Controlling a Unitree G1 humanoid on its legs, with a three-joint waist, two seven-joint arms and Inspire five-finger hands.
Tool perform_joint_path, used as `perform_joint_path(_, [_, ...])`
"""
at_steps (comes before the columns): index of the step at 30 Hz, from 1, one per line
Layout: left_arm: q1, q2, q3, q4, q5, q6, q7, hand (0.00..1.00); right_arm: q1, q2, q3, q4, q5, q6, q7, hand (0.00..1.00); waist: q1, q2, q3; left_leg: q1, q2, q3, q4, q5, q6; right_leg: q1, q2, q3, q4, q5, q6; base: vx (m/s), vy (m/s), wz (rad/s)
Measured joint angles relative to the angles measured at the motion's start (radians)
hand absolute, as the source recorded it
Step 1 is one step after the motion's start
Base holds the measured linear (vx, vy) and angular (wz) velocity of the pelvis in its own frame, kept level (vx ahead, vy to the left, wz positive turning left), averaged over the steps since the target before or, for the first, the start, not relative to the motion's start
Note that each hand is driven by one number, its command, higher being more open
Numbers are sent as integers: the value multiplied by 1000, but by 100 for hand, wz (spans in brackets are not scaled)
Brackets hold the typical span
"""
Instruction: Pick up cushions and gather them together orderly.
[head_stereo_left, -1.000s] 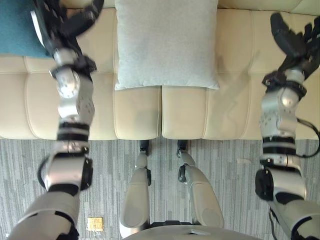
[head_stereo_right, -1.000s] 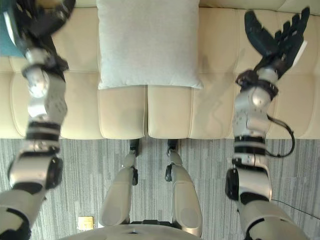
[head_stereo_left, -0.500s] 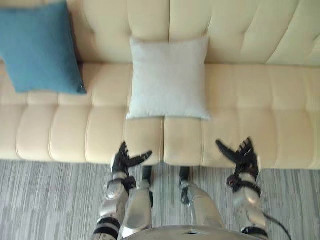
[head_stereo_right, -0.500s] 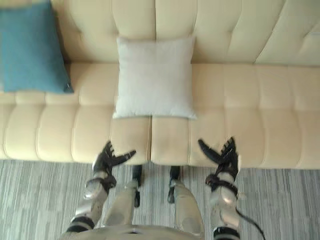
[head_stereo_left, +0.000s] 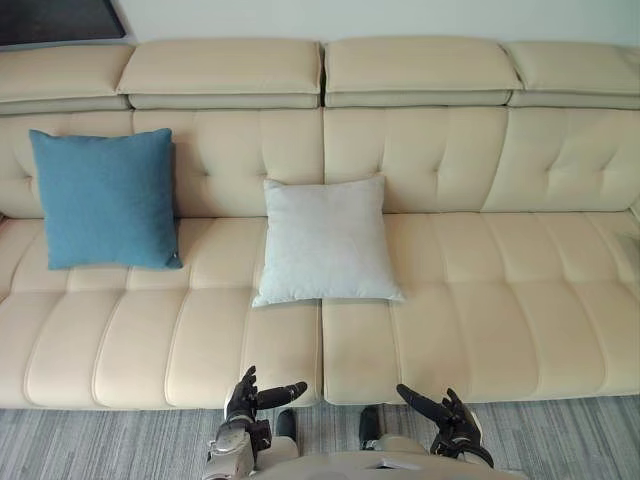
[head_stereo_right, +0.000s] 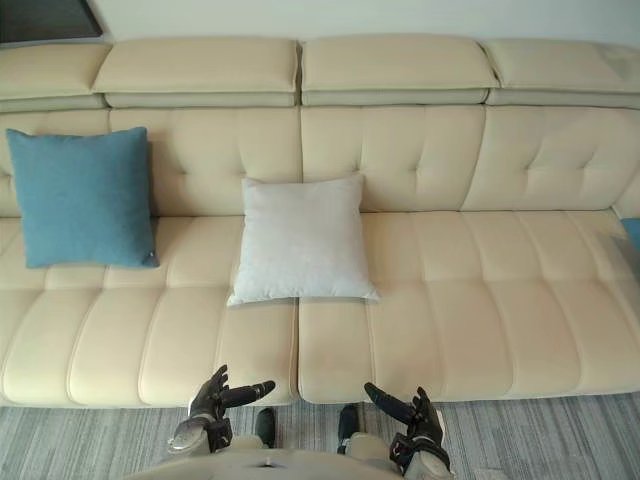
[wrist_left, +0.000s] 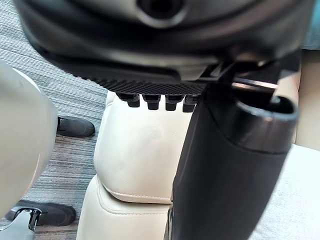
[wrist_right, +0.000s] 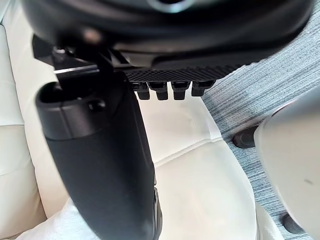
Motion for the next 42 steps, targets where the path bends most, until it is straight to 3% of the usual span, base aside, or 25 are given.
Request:
perform_joint_path(1, [-10, -1, 4, -1, 10, 0, 4, 100, -21, 1, 1, 12, -6, 2, -2, 100, 0, 2, 0, -19, 16, 15, 34, -13, 11, -22, 1, -2, 51, -6, 16, -64, -11, -18])
perform_joint_path(2, [-15, -6, 14, 0, 22, 0, 4, 100, -41, 8, 5, 14, -6, 4, -2, 100, 1, 3, 9, -27, 26, 20, 53, -16, 12, -74, -15, -32, 251, -90, -9, -72, -25, -6])
perform_joint_path(3, [-21, -3, 16, 2, 26, 1, 5, 100, -43, 13, 7, 14, -6, 4, -2, 100, -2, 2, 9, -37, 26, 17, 67, -16, 12, -100, -36, -48, 371, -130, -13, 0, -79, 31])
perform_joint_path(4, [-32, 5, 18, -3, 30, 2, 11, 100, -43, 26, 8, 22, -6, 3, -2, 100, -4, -24, 4, -67, 24, 11, 125, -17, 14, -104, -92, -59, 565, -162, 15, -23, -124, 47])
perform_joint_path(5, [-37, 10, 23, -9, 33, 1, 15, 100, -51, 33, 9, 29, -6, 3, -1, 100, -2, -44, 2, -99, 22, 9, 167, -19, 15, -86, -113, -52, 565, -171, 43, -34, -163, 44])
perform_joint_path(7, [-44, -2, 58, -17, 36, 1, 16, 100, -83, 32, 8, 42, -7, 3, -4, 100, 15, -40, 13, -135, 47, 24, 212, -21, 10, -60, -75, -68, 481, -190, 57, -136, -157, -6])
perform_joint_path(8, [-37, -23, 59, -22, 34, 2, 17, 100, -95, 24, 7, 39, -6, -5, -8, 100, 35, -23, 16, -144, 74, 44, 200, -10, 0, -15, -40, -72, 369, -218, 32, -195, -158, -29])
perform_joint_path(10, [-50, -24, 40, -17, 36, 1, 14, 100, -115, 22, 7, 39, -6, -11, -17, 100, 45, -28, 20, -178, 74, 56, 196, 3, -20, -10, -33, -76, 288, -264, -15, -196, -134, -9])
perform_joint_path(12, [-68, -50, 34, -6, 34, 4, 14, 100, -118, 17, 7, 38, -4, -14, -28, 100, 44, 16, 43, -203, 104, 29, 177, 41, -41, 4, 6, -109, 215, -232, -48, -229, -115, 28])
perform_joint_path(13, [-68, -54, 12, -8, 35, 3, 14, 100, -99, 18, 8, 43, -3, -13, -39, 100, 42, 21, 44, -200, 112, 28, 143, 77, -50, 9, 10, -141, 202, -219, -61, -182, -81, 55])
perform_joint_path(15, [-71, -52, 5, -16, 36, 2, 14, 100, -80, 27, 9, 49, 3, -10, -48, 100, 35, 19, 48, -203, 125, 41, 162, 73, -53, 13, 10, -169, 193, -208, -71, -136, -53, 42])
perform_joint_path(17, [-68, -53, 7, -25, 35, -4, 16, 100, -76, 29, 10, 50, 29, -9, -50, 100, 33, 11, 53, -221, 127, 39, 266, -1, -39, 12, 7, -176, 175, -182, -75, -104, 26, 10])
perform_joint_path(19, [-69, -52, 7, -24, 35, -2, 16, 100, -77, 22, 10, 50, 33, -9, -49, 100, 27, 7, 56, -196, 114, 1, 405, -131, -28, 8, -10, -161, 173, -159, -63, -91, 136, -10])
perform_joint_path(22, [-63, -58, 7, -22, 34, 2, 14, 100, -86, 17, 7, 52, 33, -9, -47, 100, 22, 12, 60, -129, 92, -42, 412, -248, -37, -12, -18, -119, 178, -140, -34, -139, 244, -30])
perform_joint_path(25, [-59, -34, 6, -19, 35, 7, 18, 100, -72, 45, 10, 48, 33, -2, -37, 100, 15, -18, 48, -120, 56, -4, 383, -242, -22, -15, -49, -97, 150, -108, 2, -90, 202, -22])
perform_joint_path(31, [-54, -17, -4, 39, 68, 14, 17, 100, -74, 43, -39, 57, 33, -2, -31, 100, 0, 6, 20, -60, 14, 62, 330, -235, 11, 33, -60, -22, 20, -31, 37, 22, 124, -27])
perform_joint_path(37, [-67, 13, -39, 82, 76, 24, 18, 100, -123, 20, -39, 129, 33, -1, -27, 100, -8, 12, 18, -8, 18, 127, 292, -232, 14, 25, -23, 113, -72, 45, 25, 89, 22, -85])
perform_joint_path(38, [-75, 14, -39, 85, 76, 23, 19, 100, -144, 7, -27, 150, 33, -2, -27, 100, -8, 16, 20, 9, 32, 169, 278, -232, 14, 4, 1, 90, -97, 102, 1, -2, -56, -204])
perform_joint_path(39, [-82, 18, -39, 86, 76, 22, 18, 100, -168, 0, -9, 158, 33, -3, -27, 100, -8, 22, 26, 19, 59, 214, 263, -232, 14, -13, 26, -22, -132, 155, -54, -41, -146, -185])
perform_joint_path(40, [-85, 22, -39, 86, 76, 23, 18, 100, -180, -3, -5, 158, 33, -4, -27, 100, -14, 27, 36, 27, 67, 244, 257, -234, 15, -17, 23, -108, -131, 133, -95, -31, -191, -157])
perform_joint_path(41, [-100, 25, -45, 86, 76, 24, 18, 100, -195, -15, -2, 162, 33, -1, -30, 100, -28, 26, 59, 58, 73, 304, 245, -236, 14, -29, -8, -298, -57, 39, -180, -13, -141, -115])
perform_joint_path(42, [-105, 27, -65, 81, 76, 24, 19, 100, -198, -26, -2, 164, 32, -1, -36, 100, -32, 36, 70, 85, 78, 347, 236, -237, 10, -34, -44, -424, 5, 3, -196, 26, -74, -121])
